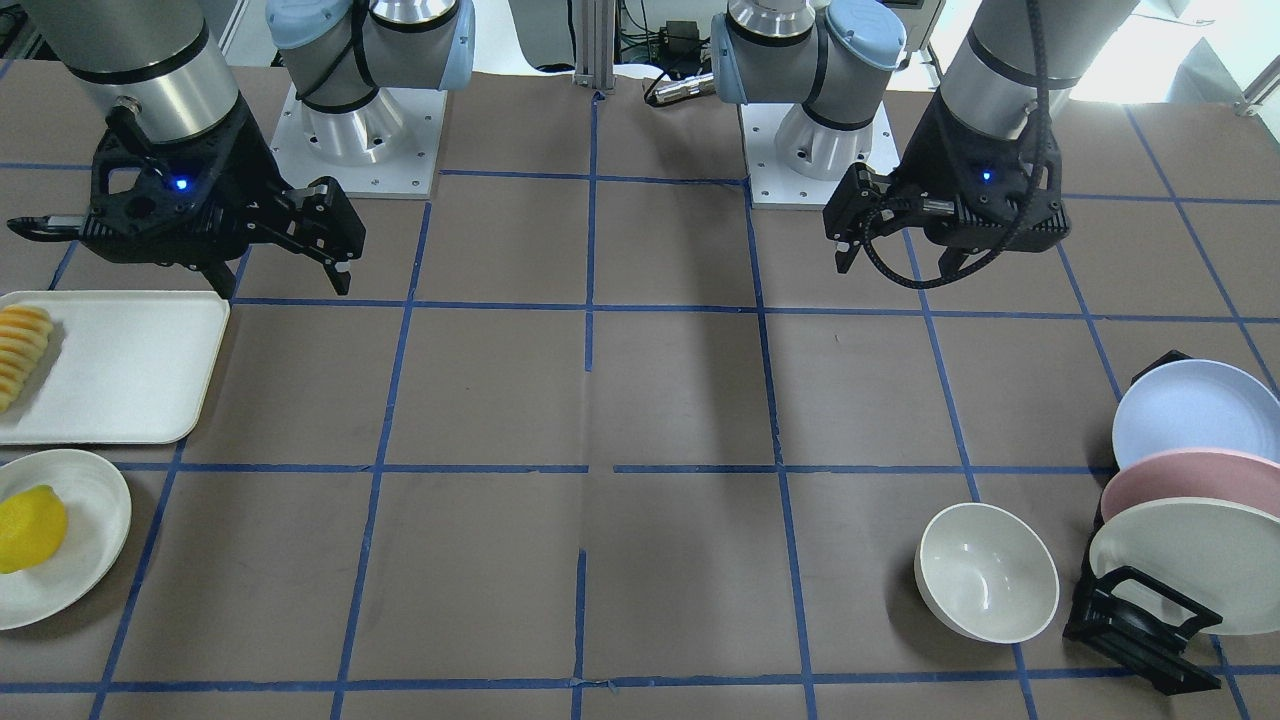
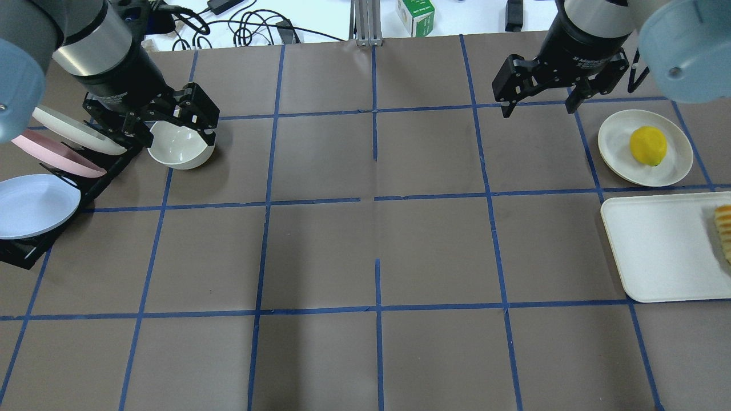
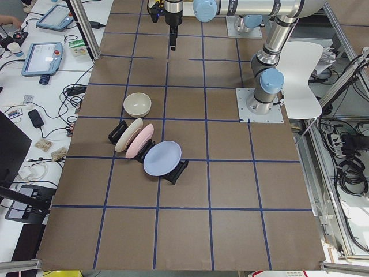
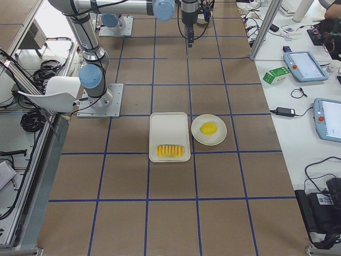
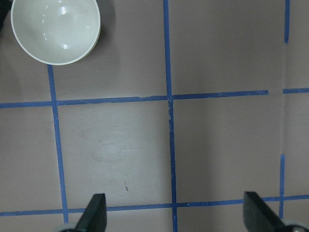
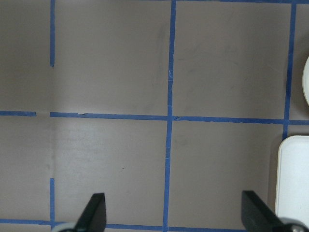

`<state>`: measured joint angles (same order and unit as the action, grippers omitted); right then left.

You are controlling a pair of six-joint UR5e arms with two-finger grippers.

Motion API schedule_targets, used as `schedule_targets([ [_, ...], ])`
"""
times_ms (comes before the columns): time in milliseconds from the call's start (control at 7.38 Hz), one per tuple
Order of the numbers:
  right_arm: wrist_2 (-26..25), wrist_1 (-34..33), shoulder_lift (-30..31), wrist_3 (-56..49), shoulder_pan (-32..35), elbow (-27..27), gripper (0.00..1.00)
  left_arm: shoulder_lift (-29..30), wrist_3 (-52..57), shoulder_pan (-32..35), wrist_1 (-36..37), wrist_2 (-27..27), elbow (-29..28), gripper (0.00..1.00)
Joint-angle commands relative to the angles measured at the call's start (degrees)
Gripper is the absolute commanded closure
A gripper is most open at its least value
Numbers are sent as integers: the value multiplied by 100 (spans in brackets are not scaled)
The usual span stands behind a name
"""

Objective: Place bowl and put lemon in it

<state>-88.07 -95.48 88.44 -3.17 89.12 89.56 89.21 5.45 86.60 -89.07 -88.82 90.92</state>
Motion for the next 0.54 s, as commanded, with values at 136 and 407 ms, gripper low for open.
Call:
schedule_targets([
  [136,-17,20,-2,-52,-17,-8,0,-1,0,6,-14,-74,-30,0],
  [407,-35,47,-28,-35,-79,-95,0,339,35,-29,179,-22,-117,0],
])
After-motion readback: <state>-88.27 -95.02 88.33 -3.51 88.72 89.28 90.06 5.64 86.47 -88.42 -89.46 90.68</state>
